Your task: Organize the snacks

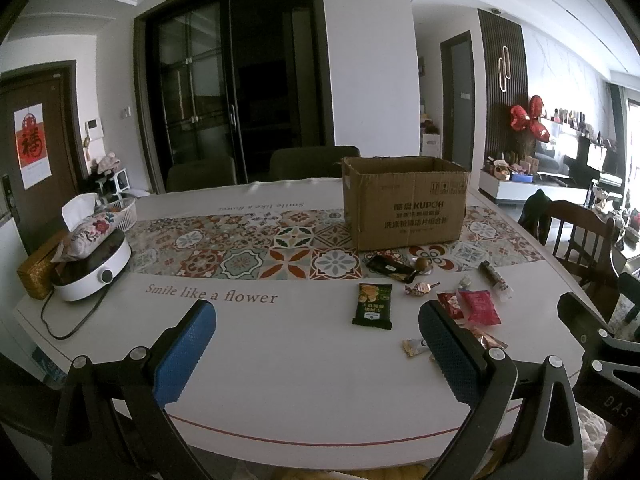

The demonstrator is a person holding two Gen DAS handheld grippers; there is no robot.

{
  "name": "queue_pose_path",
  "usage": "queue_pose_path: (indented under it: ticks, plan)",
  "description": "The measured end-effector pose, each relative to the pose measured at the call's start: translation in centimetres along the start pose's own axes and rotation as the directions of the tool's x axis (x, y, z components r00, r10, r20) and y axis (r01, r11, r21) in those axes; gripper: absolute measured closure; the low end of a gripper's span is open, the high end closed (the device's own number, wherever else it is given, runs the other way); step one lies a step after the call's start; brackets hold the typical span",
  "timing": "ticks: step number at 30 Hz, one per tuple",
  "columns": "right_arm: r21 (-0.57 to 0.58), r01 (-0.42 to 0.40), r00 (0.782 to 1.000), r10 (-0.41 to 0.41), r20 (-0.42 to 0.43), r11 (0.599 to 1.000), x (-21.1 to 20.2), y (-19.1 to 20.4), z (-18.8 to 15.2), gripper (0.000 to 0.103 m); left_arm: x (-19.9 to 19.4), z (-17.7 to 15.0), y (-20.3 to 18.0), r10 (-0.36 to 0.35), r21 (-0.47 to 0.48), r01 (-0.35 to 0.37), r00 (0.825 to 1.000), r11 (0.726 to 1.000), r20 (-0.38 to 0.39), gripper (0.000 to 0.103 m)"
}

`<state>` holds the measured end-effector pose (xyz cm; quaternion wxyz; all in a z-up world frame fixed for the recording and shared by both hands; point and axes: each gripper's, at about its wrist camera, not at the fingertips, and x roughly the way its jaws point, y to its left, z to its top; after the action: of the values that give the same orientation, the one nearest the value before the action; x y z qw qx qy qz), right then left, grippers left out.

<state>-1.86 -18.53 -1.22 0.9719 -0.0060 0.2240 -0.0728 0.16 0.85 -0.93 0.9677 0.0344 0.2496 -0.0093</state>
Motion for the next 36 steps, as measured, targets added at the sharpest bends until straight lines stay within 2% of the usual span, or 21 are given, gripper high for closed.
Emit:
queue_pose_path:
  ticks: [25,36]
  plan:
    - [0.002,-0.001,1.0,0.001,-0.003,1.0,0.0,0.0,0.0,0.001,0.0,-0.1,0.0,0.0,0.001,0.0,1.0,1.0,0.001,0.0]
    - [0.011,-0.001,0.999,0.002,-0.044,1.0,1.2,-0.3,-0.3,0.001,1.3,-0.1,-0.1,-0.005,0.009,0.005,0.999,1.0,-0.038,0.0]
